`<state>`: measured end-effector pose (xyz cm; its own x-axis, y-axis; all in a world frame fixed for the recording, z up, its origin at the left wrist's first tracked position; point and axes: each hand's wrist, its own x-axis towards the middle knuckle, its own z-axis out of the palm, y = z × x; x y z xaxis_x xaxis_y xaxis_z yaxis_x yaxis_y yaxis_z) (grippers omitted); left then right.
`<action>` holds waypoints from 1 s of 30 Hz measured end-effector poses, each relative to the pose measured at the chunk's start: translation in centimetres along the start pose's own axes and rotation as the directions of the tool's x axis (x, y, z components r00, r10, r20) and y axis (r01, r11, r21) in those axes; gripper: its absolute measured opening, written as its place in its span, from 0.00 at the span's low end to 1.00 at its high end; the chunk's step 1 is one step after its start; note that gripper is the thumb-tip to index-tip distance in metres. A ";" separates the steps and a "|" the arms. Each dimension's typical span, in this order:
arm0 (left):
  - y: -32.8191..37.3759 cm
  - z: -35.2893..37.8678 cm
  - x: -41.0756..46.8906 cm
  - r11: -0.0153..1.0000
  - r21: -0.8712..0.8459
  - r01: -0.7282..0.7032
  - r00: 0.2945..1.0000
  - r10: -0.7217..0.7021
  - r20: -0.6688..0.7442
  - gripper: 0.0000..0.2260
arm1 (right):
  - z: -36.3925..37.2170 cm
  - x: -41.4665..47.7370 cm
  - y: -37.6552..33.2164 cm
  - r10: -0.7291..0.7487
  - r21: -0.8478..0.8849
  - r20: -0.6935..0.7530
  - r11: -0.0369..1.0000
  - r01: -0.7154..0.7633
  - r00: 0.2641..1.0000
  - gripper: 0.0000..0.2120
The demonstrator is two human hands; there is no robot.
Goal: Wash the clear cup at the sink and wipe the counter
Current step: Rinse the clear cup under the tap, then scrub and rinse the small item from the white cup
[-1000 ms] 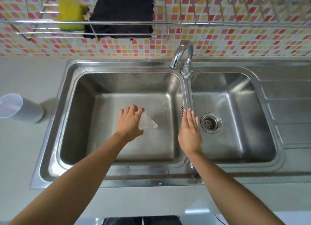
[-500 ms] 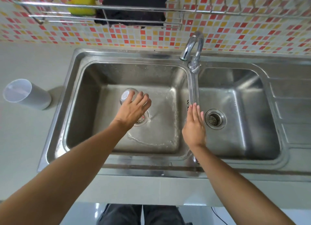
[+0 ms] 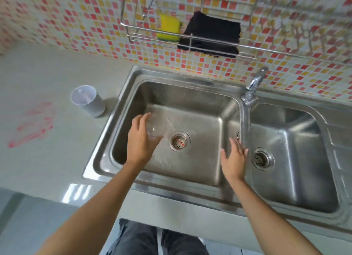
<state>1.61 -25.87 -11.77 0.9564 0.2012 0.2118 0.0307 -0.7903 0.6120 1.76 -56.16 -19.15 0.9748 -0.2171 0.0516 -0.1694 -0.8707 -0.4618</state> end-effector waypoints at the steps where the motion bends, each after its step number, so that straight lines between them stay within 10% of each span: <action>1: -1.0 -1.7 -0.7 0.995 -0.058 0.077 0.996 -0.080 -0.050 0.36 | 0.5 -1.0 -2.0 -0.008 0.074 0.004 0.997 0.008 1.000 0.26; 7: -8.8 -11.6 -3.0 0.963 -0.087 0.256 0.923 -0.270 -0.274 0.36 | 4.9 -4.8 -17.8 -0.199 0.424 0.126 0.897 0.129 0.972 0.27; 16: -19.6 -18.4 -1.9 0.942 -0.095 0.323 0.939 -0.331 -0.093 0.36 | 9.1 -3.3 -36.7 -0.390 0.578 0.251 0.795 0.187 0.886 0.36; 30: -23.7 -20.8 -0.3 0.974 -0.073 0.214 0.975 -0.208 0.081 0.40 | 12.9 -1.2 -43.4 -0.353 0.605 0.277 0.787 0.123 0.893 0.38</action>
<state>-5.41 4.87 -10.51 0.9494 0.3137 0.0173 0.2133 -0.6841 0.6975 9.79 -12.37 -10.59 0.9711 0.2361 -0.0361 0.0749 -0.4445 -0.8926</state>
